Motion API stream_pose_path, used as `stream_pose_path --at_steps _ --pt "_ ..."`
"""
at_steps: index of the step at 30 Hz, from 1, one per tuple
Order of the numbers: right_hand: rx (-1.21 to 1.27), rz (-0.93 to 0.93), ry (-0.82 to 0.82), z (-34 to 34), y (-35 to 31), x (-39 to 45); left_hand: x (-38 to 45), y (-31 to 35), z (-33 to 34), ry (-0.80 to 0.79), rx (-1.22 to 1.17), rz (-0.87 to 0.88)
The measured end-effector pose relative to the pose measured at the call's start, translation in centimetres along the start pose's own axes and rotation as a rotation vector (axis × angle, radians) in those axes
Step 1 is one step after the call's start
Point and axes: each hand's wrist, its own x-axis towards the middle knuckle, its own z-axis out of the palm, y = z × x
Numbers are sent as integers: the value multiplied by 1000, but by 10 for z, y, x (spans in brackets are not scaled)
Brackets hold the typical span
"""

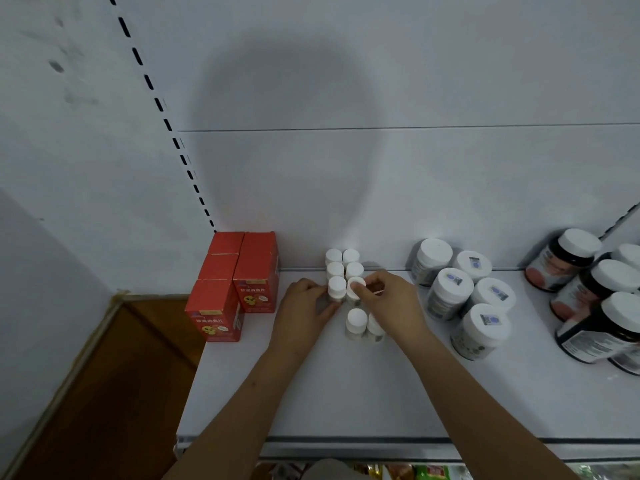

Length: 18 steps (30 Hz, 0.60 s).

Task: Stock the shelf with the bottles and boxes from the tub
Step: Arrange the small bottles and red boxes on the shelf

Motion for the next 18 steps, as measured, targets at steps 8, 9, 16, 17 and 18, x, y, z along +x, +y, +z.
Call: stream_pose_path --at_steps 8,9,16,17,18 --pt "-1 -100 -73 -25 7 -30 -27 7 -24 146 -153 -10" --pt "-7 -108 -86 -28 10 -40 -34 11 -28 118 -190 21" --pt "-10 -235 -42 -17 39 -71 -57 27 -6 -171 -307 101" --pt "-17 -247 -26 -15 41 -72 -56 28 -4 -154 -314 95" --pt "-19 -249 -17 -14 41 -71 -55 29 -4 -132 -324 84"
